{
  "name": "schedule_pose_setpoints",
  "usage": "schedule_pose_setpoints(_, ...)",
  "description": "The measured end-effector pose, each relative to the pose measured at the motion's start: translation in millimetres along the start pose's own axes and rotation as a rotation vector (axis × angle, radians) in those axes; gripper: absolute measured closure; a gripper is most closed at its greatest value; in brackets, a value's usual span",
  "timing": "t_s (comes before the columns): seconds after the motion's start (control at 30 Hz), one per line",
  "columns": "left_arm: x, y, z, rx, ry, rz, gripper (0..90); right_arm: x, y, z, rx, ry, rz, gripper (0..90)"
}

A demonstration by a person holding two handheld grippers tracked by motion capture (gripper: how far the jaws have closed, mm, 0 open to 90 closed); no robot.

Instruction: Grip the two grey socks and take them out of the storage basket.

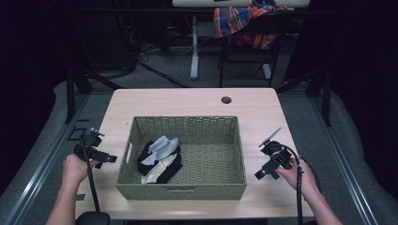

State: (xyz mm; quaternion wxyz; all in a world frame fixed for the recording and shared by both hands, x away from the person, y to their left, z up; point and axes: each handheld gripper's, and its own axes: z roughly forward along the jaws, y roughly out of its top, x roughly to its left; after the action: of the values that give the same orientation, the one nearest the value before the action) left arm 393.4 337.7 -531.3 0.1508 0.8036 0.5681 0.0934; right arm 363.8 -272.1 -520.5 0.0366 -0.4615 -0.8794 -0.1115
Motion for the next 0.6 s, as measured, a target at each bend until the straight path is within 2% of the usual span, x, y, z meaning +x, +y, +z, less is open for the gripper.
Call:
schedule_pose_setpoints(0.03, -0.3, 0.1, 0.0, -0.001, 0.001, 0.0, 0.0, 1.5, -0.6, 1.7, -0.019, 0.004, 0.016, 6.9)
schedule_pose_setpoints(0.1, -0.9, 0.3, -0.2, -0.006, 0.005, 0.004, 0.0, -0.6, 1.4, -1.3, 0.029, -0.008, -0.029, 6.9)
schedule_pose_setpoints(0.13, -1.3, 0.3, -0.1, -0.011, 0.007, 0.0, 0.0, -1.0, 1.6, -1.7, 0.036, -0.008, -0.035, 6.9)
schedule_pose_setpoints(0.17, -1.3, 0.3, -0.3, -0.011, 0.01, -0.001, 0.0, -0.7, 1.1, -1.4, 0.034, -0.009, -0.028, 6.9)
schedule_pose_setpoints(0.2, -1.1, 0.4, -0.4, -0.01, 0.013, -0.001, 0.0, 0.3, -0.2, 0.0, 0.01, -0.006, -0.005, 7.0)
schedule_pose_setpoints(0.33, -0.3, 1.2, -1.6, 0.006, 0.023, -0.008, 0.0, 0.2, 0.2, -1.9, 0.015, -0.009, -0.02, 7.0)
schedule_pose_setpoints(0.37, 0.1, 1.3, -2.1, 0.003, 0.023, -0.012, 0.0, 1.9, -0.8, -0.1, -0.01, -0.009, 0.001, 7.0)
schedule_pose_setpoints(0.5, 2.7, 2.1, -4.2, -0.007, 0.027, -0.027, 0.0, -0.3, 0.6, -1.5, 0.022, -0.011, -0.028, 7.0)
schedule_pose_setpoints(0.6, 4.4, 2.6, -5.2, -0.004, 0.021, -0.034, 0.0, 1.0, -0.8, 1.4, -0.012, 0.007, 0.011, 7.2)
